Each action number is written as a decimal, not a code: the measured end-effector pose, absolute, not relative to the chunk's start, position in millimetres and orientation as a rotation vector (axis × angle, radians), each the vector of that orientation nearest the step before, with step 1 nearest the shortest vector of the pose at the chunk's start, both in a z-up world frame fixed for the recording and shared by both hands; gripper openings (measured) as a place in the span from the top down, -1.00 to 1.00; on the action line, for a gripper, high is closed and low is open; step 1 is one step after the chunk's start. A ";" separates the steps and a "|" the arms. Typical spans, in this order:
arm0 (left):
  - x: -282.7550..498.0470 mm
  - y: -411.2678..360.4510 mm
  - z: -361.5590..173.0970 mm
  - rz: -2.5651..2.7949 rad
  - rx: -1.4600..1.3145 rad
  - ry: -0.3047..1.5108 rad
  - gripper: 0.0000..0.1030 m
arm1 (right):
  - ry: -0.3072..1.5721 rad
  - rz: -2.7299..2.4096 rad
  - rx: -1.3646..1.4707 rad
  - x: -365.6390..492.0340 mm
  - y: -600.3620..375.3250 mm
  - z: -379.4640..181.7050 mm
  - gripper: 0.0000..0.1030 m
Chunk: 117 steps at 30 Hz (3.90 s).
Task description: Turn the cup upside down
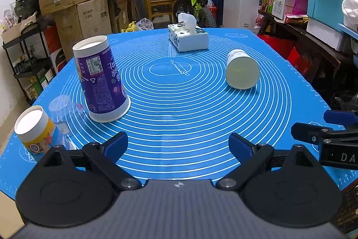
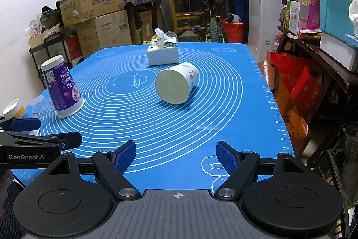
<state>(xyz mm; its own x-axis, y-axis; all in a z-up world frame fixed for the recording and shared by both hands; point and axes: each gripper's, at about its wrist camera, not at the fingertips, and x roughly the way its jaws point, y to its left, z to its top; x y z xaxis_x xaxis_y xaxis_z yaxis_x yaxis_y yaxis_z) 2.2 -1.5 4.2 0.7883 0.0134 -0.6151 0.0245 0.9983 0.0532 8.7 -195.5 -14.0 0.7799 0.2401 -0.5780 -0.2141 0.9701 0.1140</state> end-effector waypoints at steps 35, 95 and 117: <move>2.3 -2.1 3.2 -0.001 0.061 0.657 -0.86 | 0.631 0.246 0.044 8.9 -195.9 -15.0 -0.59; 156.9 -75.8 -1.6 -0.192 0.111 0.709 -0.16 | 0.616 0.134 0.058 101.9 -249.8 -25.7 -0.59; 96.3 -47.7 -16.4 -0.077 0.131 0.747 -0.21 | 0.622 0.198 0.054 71.3 -224.7 -19.6 -0.59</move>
